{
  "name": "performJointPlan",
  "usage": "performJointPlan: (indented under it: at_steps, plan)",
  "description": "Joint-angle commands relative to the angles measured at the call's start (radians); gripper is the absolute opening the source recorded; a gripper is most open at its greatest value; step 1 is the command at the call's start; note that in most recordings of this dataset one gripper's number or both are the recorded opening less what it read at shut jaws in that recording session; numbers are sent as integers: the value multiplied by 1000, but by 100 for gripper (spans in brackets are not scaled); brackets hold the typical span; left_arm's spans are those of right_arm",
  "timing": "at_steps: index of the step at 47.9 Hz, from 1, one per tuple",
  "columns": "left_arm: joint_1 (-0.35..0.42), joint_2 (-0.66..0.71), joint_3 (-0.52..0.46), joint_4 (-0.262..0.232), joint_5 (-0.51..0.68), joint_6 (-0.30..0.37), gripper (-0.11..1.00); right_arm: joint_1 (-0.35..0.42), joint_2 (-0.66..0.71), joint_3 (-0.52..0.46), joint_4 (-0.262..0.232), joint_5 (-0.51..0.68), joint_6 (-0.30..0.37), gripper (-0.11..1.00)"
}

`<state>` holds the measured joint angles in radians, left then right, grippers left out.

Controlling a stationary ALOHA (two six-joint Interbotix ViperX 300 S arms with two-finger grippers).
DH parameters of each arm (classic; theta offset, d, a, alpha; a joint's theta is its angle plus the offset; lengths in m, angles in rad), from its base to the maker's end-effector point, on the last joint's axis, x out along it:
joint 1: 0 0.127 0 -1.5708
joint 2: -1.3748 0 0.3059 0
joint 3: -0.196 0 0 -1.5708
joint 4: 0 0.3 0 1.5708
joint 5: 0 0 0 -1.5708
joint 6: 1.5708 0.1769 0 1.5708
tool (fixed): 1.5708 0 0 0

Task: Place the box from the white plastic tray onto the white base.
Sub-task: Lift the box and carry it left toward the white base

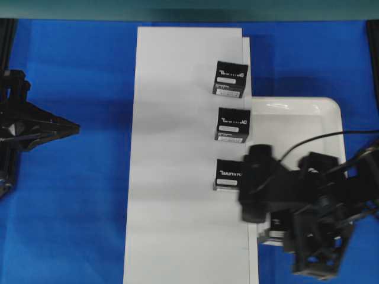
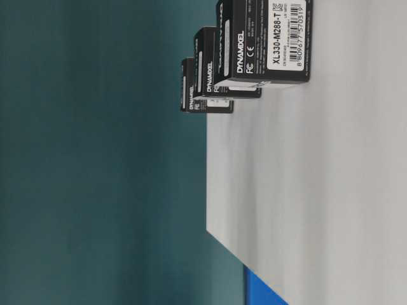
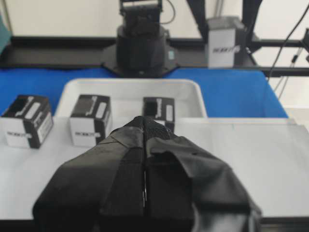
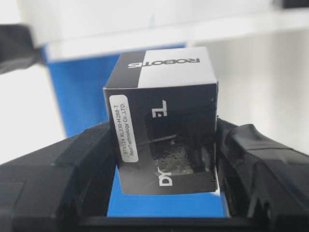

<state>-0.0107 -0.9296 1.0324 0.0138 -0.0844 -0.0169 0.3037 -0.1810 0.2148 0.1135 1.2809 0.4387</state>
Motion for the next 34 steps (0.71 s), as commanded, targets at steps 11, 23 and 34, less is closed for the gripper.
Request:
performJointPlan:
  at_steps: [11,23,34]
  plan:
    - [-9,6,-32,2,-5,0,-7,0,181,-69,-31,-44,-2,60]
    - [-14,5,-32,0,-5,0,-7,-2,255,-83,-34,-107,9,60]
    - [-21,3,-34,0,-5,5,-7,-2,298,-95,-34,-130,12,60]
